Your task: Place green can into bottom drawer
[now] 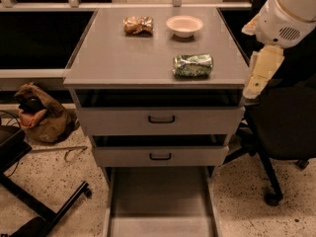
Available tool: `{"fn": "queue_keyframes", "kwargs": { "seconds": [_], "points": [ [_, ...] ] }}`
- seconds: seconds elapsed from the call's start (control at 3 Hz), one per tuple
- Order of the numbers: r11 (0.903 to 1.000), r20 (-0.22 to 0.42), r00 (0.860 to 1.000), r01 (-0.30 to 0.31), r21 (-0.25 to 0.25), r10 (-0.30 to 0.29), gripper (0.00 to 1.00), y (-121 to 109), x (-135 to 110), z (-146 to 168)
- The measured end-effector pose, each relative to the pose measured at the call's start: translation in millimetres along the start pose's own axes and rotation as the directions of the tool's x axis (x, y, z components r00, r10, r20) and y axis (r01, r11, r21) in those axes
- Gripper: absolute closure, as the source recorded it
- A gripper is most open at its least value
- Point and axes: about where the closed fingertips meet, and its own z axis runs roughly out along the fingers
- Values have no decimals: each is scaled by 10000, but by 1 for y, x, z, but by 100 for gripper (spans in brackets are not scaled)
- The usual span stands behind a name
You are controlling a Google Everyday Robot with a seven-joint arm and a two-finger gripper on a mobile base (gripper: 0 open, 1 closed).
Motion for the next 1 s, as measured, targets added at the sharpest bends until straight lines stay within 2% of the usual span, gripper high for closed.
{"fn": "queue_keyframes", "kwargs": {
  "seconds": [0.33,0.67,1.0],
  "points": [
    [9999,701,9975,116,120,-124,0,-15,-6,16],
    [9999,1085,9940,115,98,-125,0,-48,-10,55],
    [9991,1512,9883,271,-324,-219,0,-75,-23,106]
  ]
}}
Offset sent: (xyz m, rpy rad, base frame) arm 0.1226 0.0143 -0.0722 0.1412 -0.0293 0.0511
